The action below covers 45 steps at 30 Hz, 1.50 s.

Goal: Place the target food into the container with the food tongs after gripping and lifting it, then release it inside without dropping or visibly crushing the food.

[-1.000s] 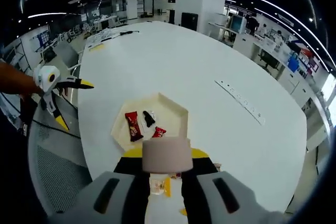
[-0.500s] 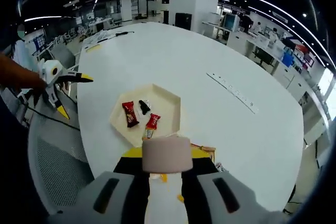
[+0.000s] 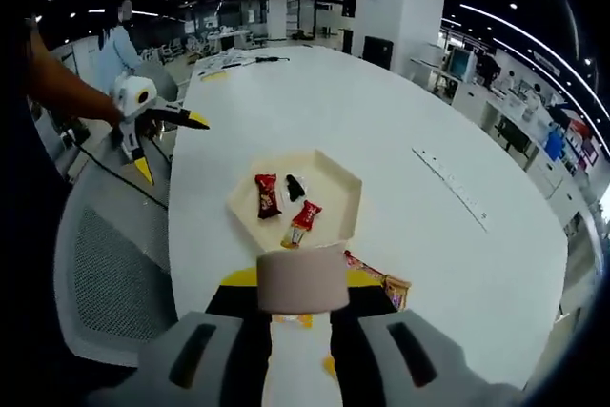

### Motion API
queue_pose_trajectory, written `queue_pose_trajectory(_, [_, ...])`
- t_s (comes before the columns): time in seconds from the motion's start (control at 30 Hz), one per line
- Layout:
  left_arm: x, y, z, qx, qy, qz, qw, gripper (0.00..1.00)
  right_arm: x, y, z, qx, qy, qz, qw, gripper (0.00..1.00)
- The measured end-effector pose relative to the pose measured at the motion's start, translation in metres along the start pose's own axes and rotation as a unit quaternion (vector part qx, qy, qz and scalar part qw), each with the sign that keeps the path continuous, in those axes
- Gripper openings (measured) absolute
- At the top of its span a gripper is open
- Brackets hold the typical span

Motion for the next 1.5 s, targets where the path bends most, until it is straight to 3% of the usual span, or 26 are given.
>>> queue_pose_trajectory(0.27, [0.000, 0.000, 0.000, 0.001, -0.002, 0.000, 1.0000, 0.94, 0.015, 0.013, -0.006, -0.035, -0.043, -0.008, 0.9984, 0.21])
queue_pose_trajectory(0.57, [0.001, 0.000, 0.000, 0.004, -0.004, -0.001, 1.0000, 0.94, 0.027, 0.029, -0.011, -0.054, -0.059, -0.028, 0.9964, 0.22])
queue_pose_trajectory(0.87, [0.002, 0.002, 0.001, 0.008, -0.001, -0.006, 1.0000, 0.94, 0.022, 0.042, -0.007, -0.060, -0.070, -0.035, 0.9951, 0.22])
queue_pose_trajectory(1.07, [0.001, 0.001, 0.001, 0.004, -0.003, -0.005, 1.0000, 0.94, 0.030, 0.046, -0.011, -0.069, -0.125, -0.052, 0.9884, 0.22])
queue_pose_trajectory(1.4, [0.001, 0.001, 0.000, 0.002, -0.004, -0.006, 1.0000, 0.94, 0.037, 0.059, -0.021, -0.084, -0.170, -0.065, 0.9796, 0.22])
queue_pose_trajectory(1.5, [0.001, 0.001, 0.000, 0.001, -0.006, -0.007, 1.0000, 0.94, 0.035, 0.064, -0.017, -0.080, -0.160, -0.054, 0.9823, 0.21])
Point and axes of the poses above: the point that each gripper's makers call its tool centre point, and the gripper's own axes: y roughly forward along the fingers, z roughly to its right, x roughly out of its underside, the point moved 8 cm from there along -y, roughly backward along the fingers, and after that the axes turned 4 degrees about -z, right-handed, at the moved point
